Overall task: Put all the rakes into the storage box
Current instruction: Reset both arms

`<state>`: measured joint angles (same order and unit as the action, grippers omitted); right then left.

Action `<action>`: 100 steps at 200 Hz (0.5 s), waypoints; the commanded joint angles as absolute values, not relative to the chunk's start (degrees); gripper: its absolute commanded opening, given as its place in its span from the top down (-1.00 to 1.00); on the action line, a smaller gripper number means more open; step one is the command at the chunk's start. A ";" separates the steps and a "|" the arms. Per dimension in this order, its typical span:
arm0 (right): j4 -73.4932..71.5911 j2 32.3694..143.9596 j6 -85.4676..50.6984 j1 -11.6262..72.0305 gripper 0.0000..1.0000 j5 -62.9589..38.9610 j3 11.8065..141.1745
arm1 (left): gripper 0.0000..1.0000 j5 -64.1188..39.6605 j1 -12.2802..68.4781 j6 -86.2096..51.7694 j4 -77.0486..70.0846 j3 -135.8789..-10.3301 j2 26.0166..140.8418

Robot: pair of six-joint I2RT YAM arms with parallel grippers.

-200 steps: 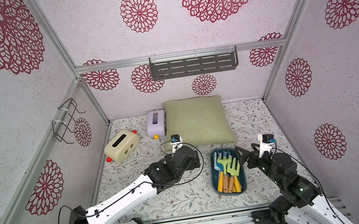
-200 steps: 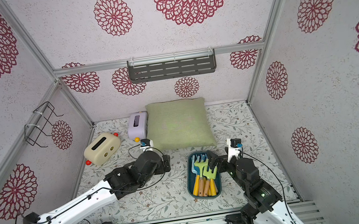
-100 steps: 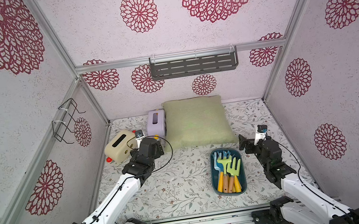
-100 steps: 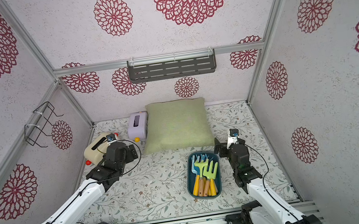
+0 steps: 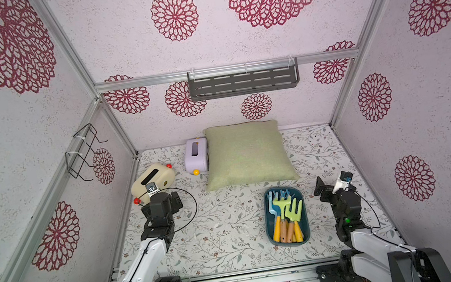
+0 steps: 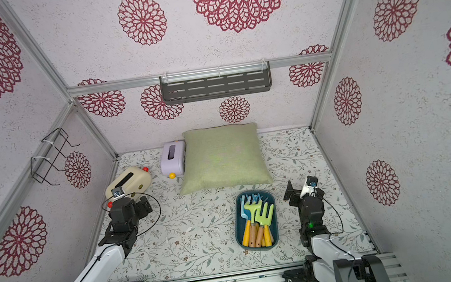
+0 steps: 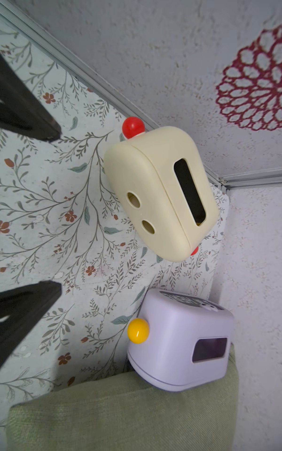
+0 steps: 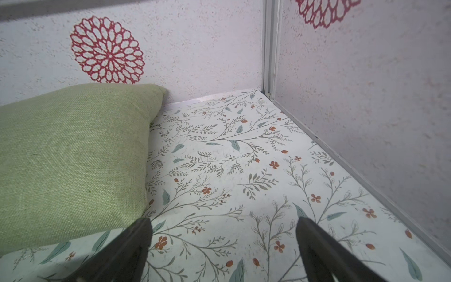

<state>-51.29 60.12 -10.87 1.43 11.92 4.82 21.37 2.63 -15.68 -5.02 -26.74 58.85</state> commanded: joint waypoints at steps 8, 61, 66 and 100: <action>-67.18 66.05 -12.98 1.17 -0.98 14.47 3.10 | -0.95 18.22 -1.34 -8.49 -27.64 -17.67 59.11; -76.36 72.95 -7.90 1.32 -0.98 16.59 3.55 | -0.95 13.46 -5.98 -8.44 -42.49 -19.36 74.05; -77.85 73.51 -7.47 1.32 -0.98 16.84 3.24 | -0.95 13.47 -6.02 -8.44 -43.66 -19.58 75.08; -92.64 84.51 -4.50 1.32 -0.98 13.14 2.08 | -0.95 9.73 -6.04 -6.48 -55.91 -19.16 84.65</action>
